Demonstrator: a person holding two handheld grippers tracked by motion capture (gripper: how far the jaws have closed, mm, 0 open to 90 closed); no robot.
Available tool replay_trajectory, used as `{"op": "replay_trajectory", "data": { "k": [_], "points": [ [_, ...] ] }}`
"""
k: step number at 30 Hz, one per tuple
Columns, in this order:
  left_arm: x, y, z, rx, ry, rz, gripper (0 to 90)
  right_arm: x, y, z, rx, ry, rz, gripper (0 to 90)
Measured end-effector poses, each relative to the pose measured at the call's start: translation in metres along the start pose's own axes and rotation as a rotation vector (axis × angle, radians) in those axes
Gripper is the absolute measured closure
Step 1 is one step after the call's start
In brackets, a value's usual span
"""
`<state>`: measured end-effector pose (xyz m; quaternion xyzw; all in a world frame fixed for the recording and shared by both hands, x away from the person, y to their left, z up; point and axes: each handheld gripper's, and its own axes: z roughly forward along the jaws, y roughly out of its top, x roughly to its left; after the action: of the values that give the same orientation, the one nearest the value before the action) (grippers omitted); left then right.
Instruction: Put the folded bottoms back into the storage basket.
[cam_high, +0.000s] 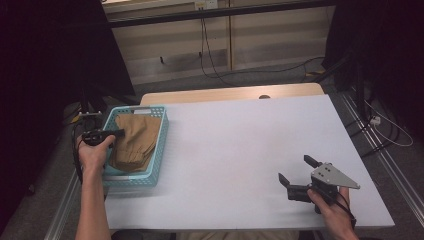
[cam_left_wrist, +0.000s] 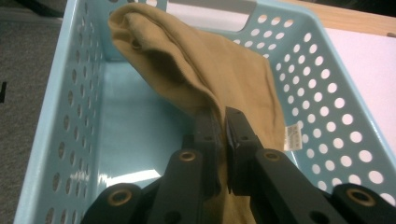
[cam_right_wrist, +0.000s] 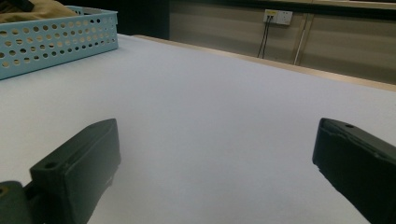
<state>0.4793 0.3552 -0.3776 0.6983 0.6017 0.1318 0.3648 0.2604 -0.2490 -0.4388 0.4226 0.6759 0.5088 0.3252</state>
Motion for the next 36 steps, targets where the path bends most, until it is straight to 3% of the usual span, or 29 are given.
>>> {"op": "replay_trajectory", "data": {
  "k": [8,22,30,31,33,34,36],
  "points": [
    [0.009,-0.005,0.006,0.013,-0.004,-0.029,85.3,-0.001,0.000,0.000,-0.004,0.001,-0.001,0.7],
    [0.013,-0.009,0.014,0.045,0.052,-0.031,85.0,0.000,0.000,0.000,-0.004,0.003,-0.003,0.7],
    [0.016,-0.010,0.017,0.072,0.071,-0.010,84.9,0.000,0.000,0.000,-0.002,0.005,-0.002,0.7],
    [0.016,-0.011,0.019,0.066,0.076,-0.026,84.8,0.000,0.000,0.000,-0.001,0.005,-0.003,0.7],
    [0.019,-0.012,0.020,0.096,0.079,-0.002,84.7,0.001,0.000,0.001,-0.001,0.008,-0.004,0.7],
    [0.019,-0.013,0.022,0.082,0.088,-0.023,84.6,0.001,0.000,0.001,-0.001,0.009,-0.004,0.7],
    [0.022,-0.015,0.023,0.087,0.090,-0.029,84.6,0.001,0.000,0.001,-0.001,0.010,-0.004,0.7]
  ]
}}
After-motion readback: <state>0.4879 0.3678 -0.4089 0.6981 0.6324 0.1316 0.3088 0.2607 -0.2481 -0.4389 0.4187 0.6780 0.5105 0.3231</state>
